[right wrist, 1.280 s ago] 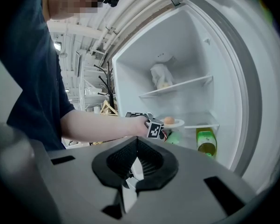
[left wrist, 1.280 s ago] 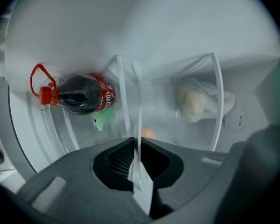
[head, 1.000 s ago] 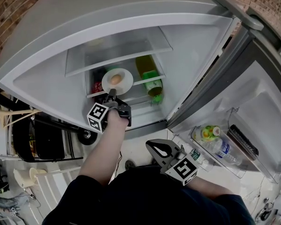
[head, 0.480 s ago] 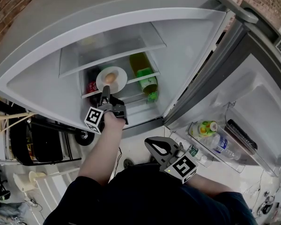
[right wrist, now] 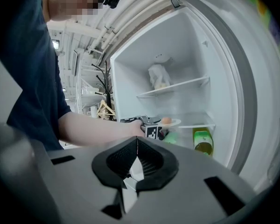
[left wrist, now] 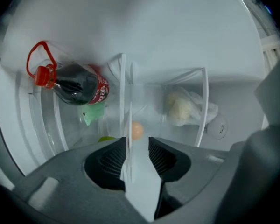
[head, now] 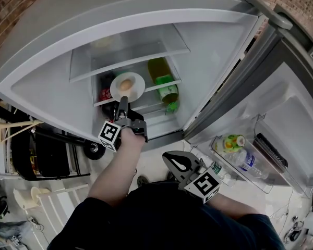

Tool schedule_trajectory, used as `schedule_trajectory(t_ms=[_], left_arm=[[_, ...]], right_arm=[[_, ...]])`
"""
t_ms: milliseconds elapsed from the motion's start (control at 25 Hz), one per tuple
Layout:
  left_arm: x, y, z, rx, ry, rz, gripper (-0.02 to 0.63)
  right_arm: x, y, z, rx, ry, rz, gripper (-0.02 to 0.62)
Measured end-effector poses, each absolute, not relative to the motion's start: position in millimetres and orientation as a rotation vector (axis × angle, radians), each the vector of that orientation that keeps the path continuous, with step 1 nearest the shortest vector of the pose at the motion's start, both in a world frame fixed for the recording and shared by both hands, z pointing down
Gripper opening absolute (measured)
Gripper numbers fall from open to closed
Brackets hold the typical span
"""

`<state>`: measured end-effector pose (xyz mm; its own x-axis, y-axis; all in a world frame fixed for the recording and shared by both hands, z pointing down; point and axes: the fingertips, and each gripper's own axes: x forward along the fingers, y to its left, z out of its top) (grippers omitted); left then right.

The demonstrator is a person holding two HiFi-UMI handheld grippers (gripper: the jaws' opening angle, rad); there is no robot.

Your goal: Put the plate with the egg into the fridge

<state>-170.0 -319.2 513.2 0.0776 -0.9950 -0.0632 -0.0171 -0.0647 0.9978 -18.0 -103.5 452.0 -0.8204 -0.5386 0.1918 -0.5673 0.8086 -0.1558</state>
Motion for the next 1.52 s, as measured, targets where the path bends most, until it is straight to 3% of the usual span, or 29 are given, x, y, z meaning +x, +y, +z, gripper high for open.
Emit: schedule_trajectory(t_ms=[40, 200, 640, 920, 1200, 1520], left_arm=[[-167, -317, 515, 1.297, -1.129, -1.18, 0.151], [-160, -319, 523, 1.29, -1.126, -1.13, 0.025], [-164, -334, 527, 1.289, -1.084, -1.129, 0.024], [-173, -324, 522, 1.286, -1.073, -1.147, 0.08], [-161, -285, 511, 1.405, -1.062, -0.961, 0.08], [-147, -227, 470, 1.617, -0.988, -0.812, 0.01]], right_arm=[[-18, -104, 453, 0.88, -2.853, 0.32, 0.011], [-17, -105, 455, 0.876, -2.854, 0.33, 0.011], [-13, -106, 456, 0.904, -2.835, 0.335, 0.011], [-17, -106, 451, 0.898, -2.851, 0.312, 0.011], [-22, -104, 443, 0.889, -2.885, 0.297, 0.011], [-29, -100, 439, 0.87, -2.905, 0.286, 0.011]])
